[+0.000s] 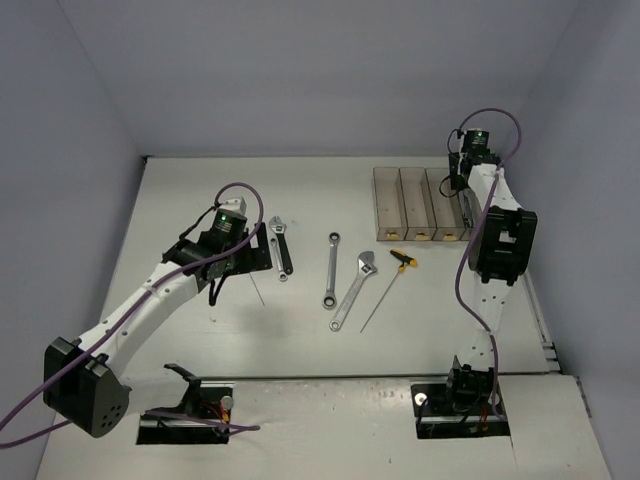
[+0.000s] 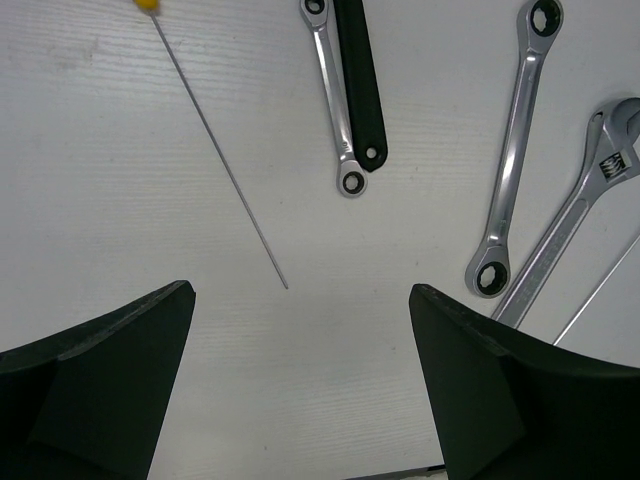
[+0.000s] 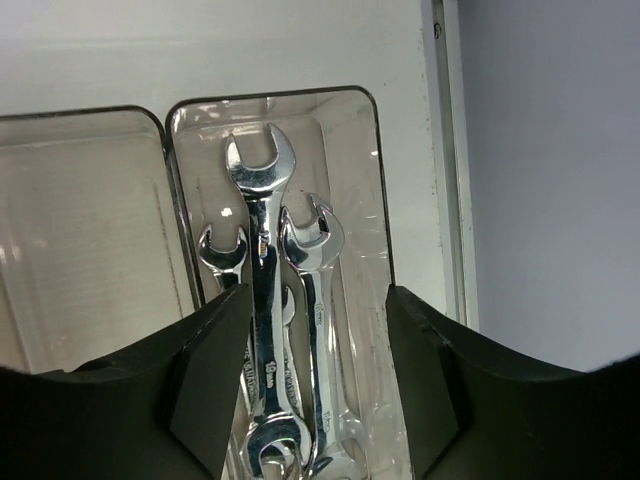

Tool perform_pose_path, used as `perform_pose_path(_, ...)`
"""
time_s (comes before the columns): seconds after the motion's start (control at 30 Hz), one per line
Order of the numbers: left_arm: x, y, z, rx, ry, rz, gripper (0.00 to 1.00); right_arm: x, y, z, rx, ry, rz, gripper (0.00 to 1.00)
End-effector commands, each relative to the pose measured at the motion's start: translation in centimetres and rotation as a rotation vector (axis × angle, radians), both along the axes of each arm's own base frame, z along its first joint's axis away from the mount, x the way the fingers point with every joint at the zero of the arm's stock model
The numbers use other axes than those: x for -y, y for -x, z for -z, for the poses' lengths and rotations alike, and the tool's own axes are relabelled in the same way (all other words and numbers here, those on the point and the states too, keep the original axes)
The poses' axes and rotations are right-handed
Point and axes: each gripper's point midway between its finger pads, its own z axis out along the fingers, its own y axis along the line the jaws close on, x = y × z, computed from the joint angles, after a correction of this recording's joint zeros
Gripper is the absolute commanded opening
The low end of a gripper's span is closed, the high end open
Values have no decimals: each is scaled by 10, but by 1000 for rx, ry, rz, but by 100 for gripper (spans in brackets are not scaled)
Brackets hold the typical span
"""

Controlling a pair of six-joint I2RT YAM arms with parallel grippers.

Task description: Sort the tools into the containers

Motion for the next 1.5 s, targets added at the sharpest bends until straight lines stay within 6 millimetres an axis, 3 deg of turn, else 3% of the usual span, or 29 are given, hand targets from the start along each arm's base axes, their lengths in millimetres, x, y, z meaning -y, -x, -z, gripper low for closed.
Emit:
perform_pose_path(0.0, -10, -6, -30, 82, -30, -2, 87, -11, -6, -141, 319, -52, 68, 56)
perform_pose_path(0.07, -12, -5, -34, 86, -52, 19, 87, -21, 7, -154, 363, -112, 124, 58)
perform_pose_path(0.1, -15, -2, -35, 86, -67, 31, 87, -30, 17, -171, 398, -138, 136, 59)
perform_pose_path(0.17, -19, 2, -37, 91, -85, 44, 87, -48, 38, -168, 400, -202, 174, 61)
perform_pose_path(0.23, -23, 8, -41, 101, -99, 61, 87, -72, 62, -187, 442, -253, 175, 64)
perform_pose_path(0.27, -25, 12, -43, 105, -100, 64, 87, -82, 80, -186, 448, -295, 203, 65)
perform_pose_path(0.33, -29, 19, -46, 110, -98, 60, 87, -123, 102, -176, 427, -374, 183, 66)
perform_pose_path(0.43, -32, 27, -49, 124, -84, 61, 87, -161, 136, -150, 363, -449, 178, 66)
perform_pose_path(0.5, -32, 33, -52, 139, -62, 68, 87, -192, 168, -106, 256, -473, 168, 68)
perform_pose_path(0.63, -36, 41, -46, 128, -59, 65, 87, -252, 205, -72, 182, -516, 129, 70)
perform_pose_path(0.73, -40, 43, -37, 103, -71, 32, 87, -306, 230, -50, 118, -507, 36, 71)
perform_pose_path(0.87, -37, 37, -25, 52, -75, 13, 87, -351, 242, -41, 87, -479, -65, 71)
perform_pose_path(1.0, -27, 20, -15, 0, -85, 3, 80, -360, 243, -43, 90, -477, -90, 70)
perform_pose_path(1.23, 22, -36, -5, -60, -13, -23, 57, -345, 245, -72, 135, -452, -172, 71)
perform_pose_path(1.47, 68, -79, 44, -144, -20, -71, 51, -323, 253, -77, 111, -461, -239, 71)
